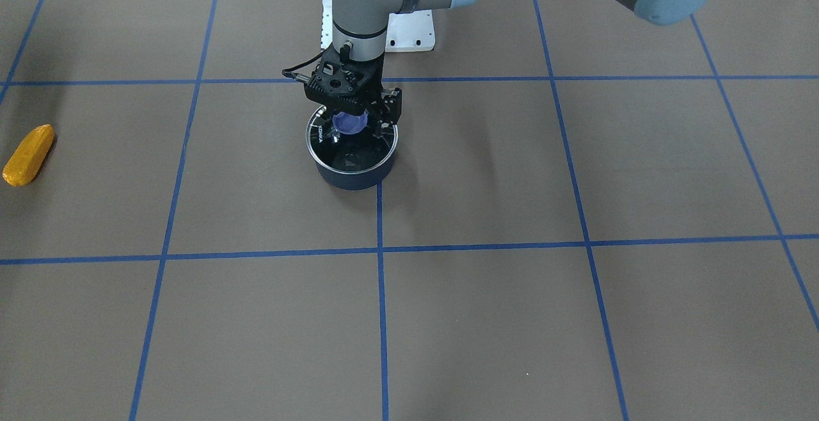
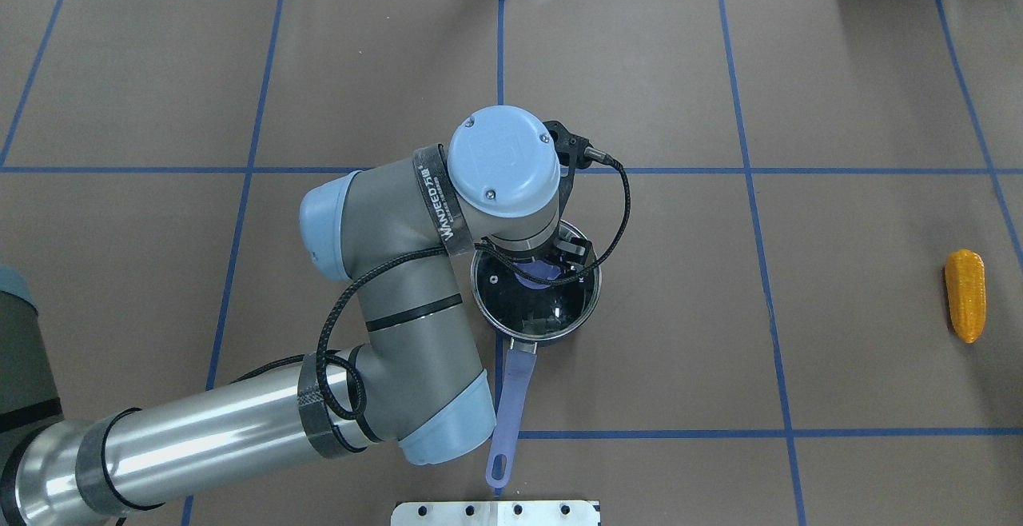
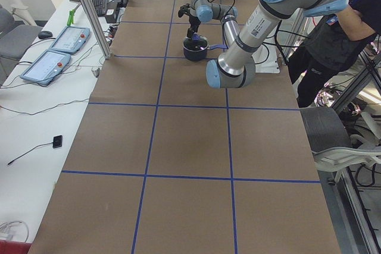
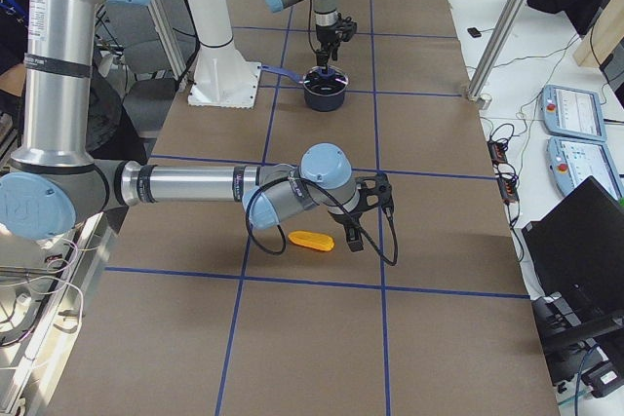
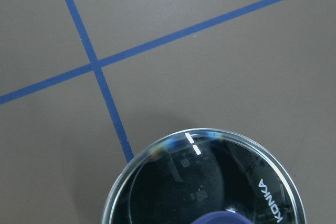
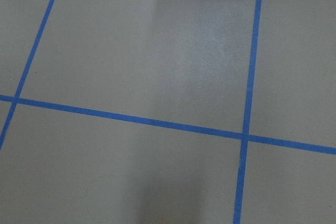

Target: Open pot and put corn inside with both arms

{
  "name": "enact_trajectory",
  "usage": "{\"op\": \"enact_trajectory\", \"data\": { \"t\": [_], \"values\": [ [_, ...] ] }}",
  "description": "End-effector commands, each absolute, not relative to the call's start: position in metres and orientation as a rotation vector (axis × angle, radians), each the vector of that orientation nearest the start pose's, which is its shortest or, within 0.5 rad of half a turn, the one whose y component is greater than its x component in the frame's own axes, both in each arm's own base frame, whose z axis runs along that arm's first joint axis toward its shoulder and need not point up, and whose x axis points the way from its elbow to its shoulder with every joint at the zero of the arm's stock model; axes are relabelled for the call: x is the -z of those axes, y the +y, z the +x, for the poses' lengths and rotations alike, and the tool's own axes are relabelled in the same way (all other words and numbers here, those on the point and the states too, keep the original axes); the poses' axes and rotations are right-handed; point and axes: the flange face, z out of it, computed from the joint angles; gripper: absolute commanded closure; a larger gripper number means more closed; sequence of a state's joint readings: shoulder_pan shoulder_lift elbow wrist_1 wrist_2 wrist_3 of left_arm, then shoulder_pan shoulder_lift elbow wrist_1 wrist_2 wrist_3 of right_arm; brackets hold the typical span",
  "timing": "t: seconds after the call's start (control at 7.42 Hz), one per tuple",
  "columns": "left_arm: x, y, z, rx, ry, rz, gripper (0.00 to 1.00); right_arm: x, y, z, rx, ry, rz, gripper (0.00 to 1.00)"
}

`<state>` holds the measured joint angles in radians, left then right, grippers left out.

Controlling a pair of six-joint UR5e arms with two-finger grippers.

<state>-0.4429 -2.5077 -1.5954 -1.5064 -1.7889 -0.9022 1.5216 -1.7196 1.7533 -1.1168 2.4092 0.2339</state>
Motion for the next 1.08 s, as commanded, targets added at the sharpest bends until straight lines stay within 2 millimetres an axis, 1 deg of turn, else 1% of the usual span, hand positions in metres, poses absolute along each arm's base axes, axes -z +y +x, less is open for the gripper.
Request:
{"op": "enact_trajectory", "data": {
  "t": [0.0, 0.13, 0.4, 0.54, 0.67, 0.94],
  "values": [
    [-0.078, -0.394, 0.600, -0.306, 0.844, 0.337, 0.03, -0.582, -0.451, 0.036, 0.036, -0.877, 0.337, 0.00],
    [-0.079, -0.391, 0.603, -0.313, 0.839, 0.341, 0.09, -0.582, -0.451, 0.036, 0.034, -0.877, 0.336, 0.00],
    [-0.081, -0.381, 0.610, -0.332, 0.839, 0.335, 0.16, -0.581, -0.451, 0.036, 0.036, -0.875, 0.338, 0.00],
    [-0.079, -0.380, 0.610, -0.333, 0.840, 0.335, 0.23, -0.582, -0.451, 0.035, 0.036, -0.875, 0.336, 0.00],
    [-0.075, -0.379, 0.608, -0.334, 0.848, 0.340, 0.38, -0.582, -0.451, 0.035, 0.036, -0.875, 0.336, 0.00],
    [-0.070, -0.378, 0.606, -0.335, 0.857, 0.347, 0.77, -0.581, -0.452, 0.035, 0.037, -0.875, 0.337, 0.00]
  ]
}}
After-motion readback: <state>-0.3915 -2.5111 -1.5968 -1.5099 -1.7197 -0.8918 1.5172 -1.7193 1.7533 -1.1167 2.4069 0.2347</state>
